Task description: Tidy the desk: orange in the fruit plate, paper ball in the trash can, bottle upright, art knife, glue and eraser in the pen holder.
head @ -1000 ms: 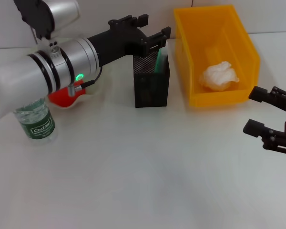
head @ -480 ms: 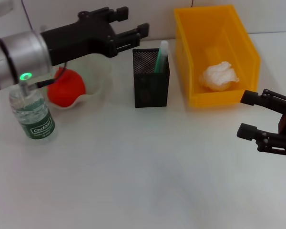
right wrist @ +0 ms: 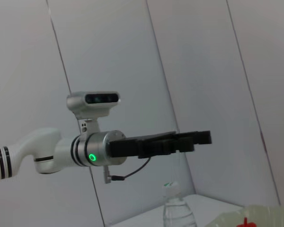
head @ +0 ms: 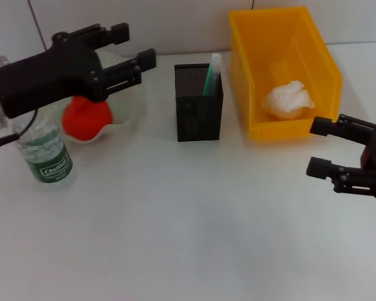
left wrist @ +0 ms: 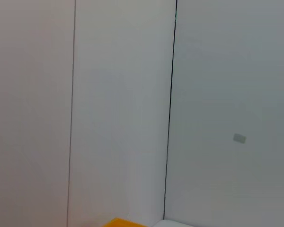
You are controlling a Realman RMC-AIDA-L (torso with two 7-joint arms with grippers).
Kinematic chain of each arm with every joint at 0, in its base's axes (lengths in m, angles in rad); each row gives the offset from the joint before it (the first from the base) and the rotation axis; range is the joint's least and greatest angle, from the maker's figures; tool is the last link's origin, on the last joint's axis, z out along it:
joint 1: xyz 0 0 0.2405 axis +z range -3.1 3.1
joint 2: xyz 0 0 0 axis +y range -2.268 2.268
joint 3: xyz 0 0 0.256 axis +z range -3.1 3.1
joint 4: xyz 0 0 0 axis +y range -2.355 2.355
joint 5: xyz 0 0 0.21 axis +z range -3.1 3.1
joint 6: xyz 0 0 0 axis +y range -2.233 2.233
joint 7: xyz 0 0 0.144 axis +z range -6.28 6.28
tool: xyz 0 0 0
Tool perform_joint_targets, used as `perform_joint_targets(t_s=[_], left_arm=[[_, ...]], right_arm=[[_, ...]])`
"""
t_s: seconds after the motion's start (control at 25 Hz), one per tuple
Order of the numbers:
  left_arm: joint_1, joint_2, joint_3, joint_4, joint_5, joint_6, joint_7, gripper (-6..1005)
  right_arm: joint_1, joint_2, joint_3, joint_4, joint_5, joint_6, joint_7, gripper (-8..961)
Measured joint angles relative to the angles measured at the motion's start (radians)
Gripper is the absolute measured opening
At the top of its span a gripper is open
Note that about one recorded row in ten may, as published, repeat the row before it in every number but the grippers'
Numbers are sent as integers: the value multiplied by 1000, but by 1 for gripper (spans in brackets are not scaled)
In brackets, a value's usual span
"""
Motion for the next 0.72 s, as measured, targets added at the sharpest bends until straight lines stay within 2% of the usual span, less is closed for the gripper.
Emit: perform_joint_targets(t_s=[0.24, 0.56, 0.72], left_arm=[[42, 3, -13, -25, 4, 54, 20, 667], [49, 9, -63, -82, 39, 124, 27, 667], [61, 3, -95, -84, 64, 170, 29, 667]], right_arm=[[43, 1, -2, -42, -43, 22, 65, 832], [116, 2, -4, -89, -107, 33, 136, 832], [139, 4, -5, -90, -129, 38, 139, 832]])
